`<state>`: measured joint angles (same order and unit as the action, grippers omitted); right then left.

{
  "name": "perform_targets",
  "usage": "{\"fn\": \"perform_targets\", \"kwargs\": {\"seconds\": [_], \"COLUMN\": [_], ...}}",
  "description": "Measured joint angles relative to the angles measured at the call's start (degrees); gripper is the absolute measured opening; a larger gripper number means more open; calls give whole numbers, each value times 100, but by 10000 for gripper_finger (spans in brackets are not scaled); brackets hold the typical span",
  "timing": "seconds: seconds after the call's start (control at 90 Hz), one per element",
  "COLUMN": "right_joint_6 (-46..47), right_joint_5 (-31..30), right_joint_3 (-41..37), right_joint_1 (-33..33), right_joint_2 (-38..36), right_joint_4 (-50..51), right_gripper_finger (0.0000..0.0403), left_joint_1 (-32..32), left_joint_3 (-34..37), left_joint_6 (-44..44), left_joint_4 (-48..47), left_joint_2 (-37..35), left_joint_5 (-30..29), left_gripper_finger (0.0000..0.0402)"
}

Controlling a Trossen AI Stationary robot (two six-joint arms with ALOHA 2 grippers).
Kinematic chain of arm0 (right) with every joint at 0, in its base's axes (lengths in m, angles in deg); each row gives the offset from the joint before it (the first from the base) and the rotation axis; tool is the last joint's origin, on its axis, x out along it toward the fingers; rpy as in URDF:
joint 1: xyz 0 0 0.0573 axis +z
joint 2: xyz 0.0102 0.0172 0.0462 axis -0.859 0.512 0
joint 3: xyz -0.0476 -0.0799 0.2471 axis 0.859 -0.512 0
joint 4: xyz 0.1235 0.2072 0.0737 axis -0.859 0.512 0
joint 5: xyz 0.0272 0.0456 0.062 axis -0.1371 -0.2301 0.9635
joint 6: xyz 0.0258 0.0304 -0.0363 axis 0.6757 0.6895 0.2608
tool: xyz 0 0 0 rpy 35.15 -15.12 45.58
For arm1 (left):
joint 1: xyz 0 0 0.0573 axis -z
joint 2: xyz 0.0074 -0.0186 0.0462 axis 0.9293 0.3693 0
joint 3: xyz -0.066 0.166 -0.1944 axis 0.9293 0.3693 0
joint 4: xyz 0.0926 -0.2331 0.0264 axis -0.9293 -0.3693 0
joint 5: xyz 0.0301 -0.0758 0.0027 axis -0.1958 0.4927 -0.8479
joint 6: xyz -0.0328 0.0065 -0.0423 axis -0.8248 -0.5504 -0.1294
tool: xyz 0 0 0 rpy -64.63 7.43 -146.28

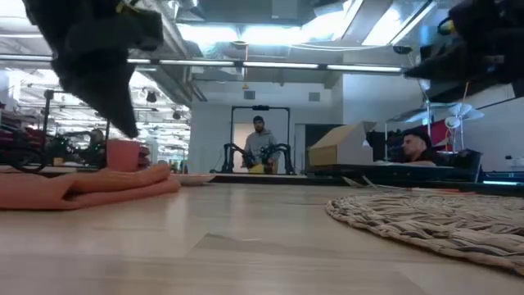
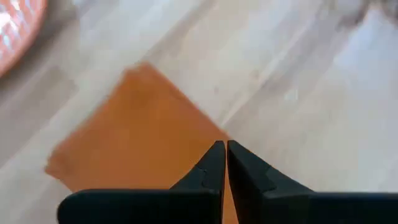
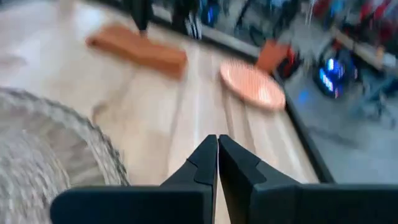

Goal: Set table place
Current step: Put the orange fork on top of the orange table napkin

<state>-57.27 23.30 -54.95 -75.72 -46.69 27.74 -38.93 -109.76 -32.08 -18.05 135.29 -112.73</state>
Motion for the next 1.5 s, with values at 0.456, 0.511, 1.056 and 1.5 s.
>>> {"fn": "perform_targets", "kwargs": {"seconds": [0.456, 0.511, 1.056, 1.5], "right_joint_6": [-779, -828, -801, -870], "right_joint_5": [-1596, -1673, -2372, -1679], "right_joint_3": [1507, 1650, 1844, 1844], "right_joint_1": [-4, -4, -783, -1281], "right_joint_2": [1834, 2012, 2786, 3076], "right_joint_4": [1610, 1787, 1845, 1734], "right_gripper_finger": [1, 1, 1, 1], "left_joint_1": [-167, -243, -2027, -3427], "left_joint_3": [-4, -4, 760, 1567], "left_joint_6": [1139, 1354, 4176, 4953], "left_joint_4": [640, 739, 4462, 6888], "left_joint_2": [-326, -326, -324, -322], "left_joint_5": [-479, -468, 1165, 2808], "left_gripper_finger": [0, 0, 0, 0]}}
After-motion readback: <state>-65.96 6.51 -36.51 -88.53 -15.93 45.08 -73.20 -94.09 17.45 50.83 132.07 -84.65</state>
